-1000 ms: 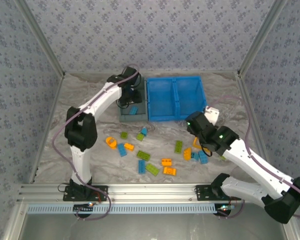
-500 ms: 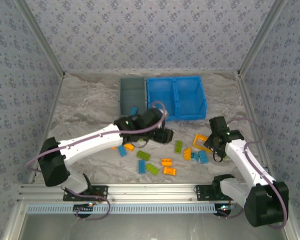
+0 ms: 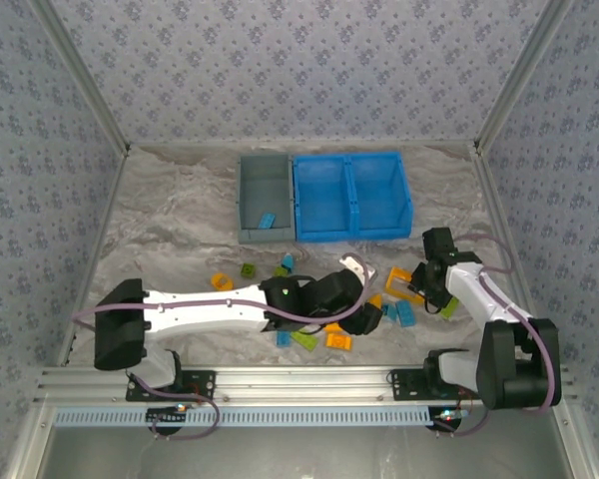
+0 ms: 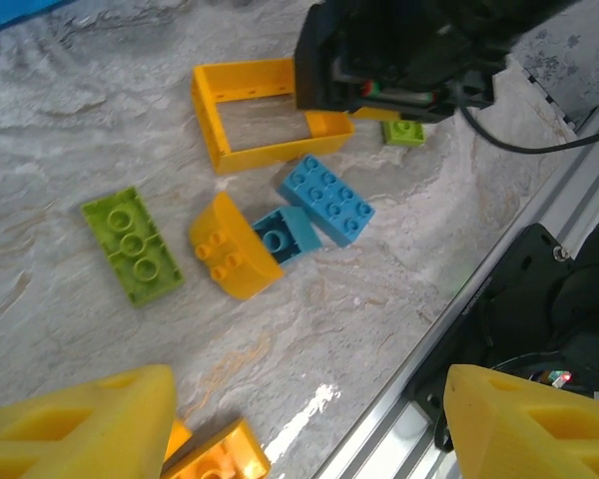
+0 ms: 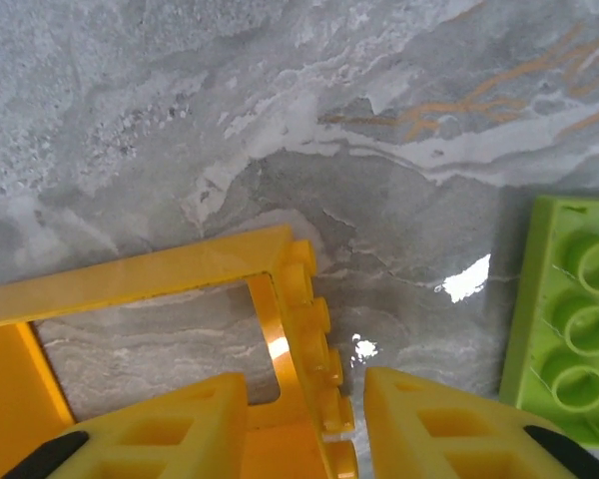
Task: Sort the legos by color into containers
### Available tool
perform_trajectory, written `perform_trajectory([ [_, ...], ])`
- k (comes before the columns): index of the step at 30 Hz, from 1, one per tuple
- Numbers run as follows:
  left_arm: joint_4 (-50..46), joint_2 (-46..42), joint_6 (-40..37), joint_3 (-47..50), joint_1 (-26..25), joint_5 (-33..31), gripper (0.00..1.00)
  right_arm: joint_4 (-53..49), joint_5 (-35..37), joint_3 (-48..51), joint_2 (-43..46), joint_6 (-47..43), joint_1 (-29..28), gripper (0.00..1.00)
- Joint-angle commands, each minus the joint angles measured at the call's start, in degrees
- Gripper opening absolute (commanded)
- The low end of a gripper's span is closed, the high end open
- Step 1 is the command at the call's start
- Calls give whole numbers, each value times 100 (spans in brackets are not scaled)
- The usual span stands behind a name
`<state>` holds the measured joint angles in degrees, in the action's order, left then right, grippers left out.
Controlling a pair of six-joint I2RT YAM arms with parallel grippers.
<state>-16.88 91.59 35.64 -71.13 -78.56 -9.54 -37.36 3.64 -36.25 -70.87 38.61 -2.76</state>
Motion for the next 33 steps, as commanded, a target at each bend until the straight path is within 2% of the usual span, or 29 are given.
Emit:
perform_trajectory([
  [1, 99, 245, -308, -478, -210, -228, 71, 151, -19, -29, -127, -122, 66, 31],
  [8, -73, 333, -408, -749, -291, -471, 71, -9, 242, -200, 113, -205, 32, 8],
  [12, -716, 177, -506, -1341, -272, -1157, 72, -588, 769, -840, 826, -352, -369, 4],
  [15, -1276, 196, -522, -1957, -114, -1536, 74, -801, 1116, -1655, 907, -606, -767, 0],
  [20, -1751, 254, -582, -2587, 400, -1709, 74, -904, 1482, -3380, -300, -1302, -1156, 0],
  [27, -1831, 438, -628, -3227, 1157, -1700, 75, -726, 1540, -5424, -2283, -2224, -1055, 0],
  [33, -1835, 1152, -871, -4211, 1411, -1878, 75, -1012, 1569, -6879, -3837, -2709, -944, 0],
])
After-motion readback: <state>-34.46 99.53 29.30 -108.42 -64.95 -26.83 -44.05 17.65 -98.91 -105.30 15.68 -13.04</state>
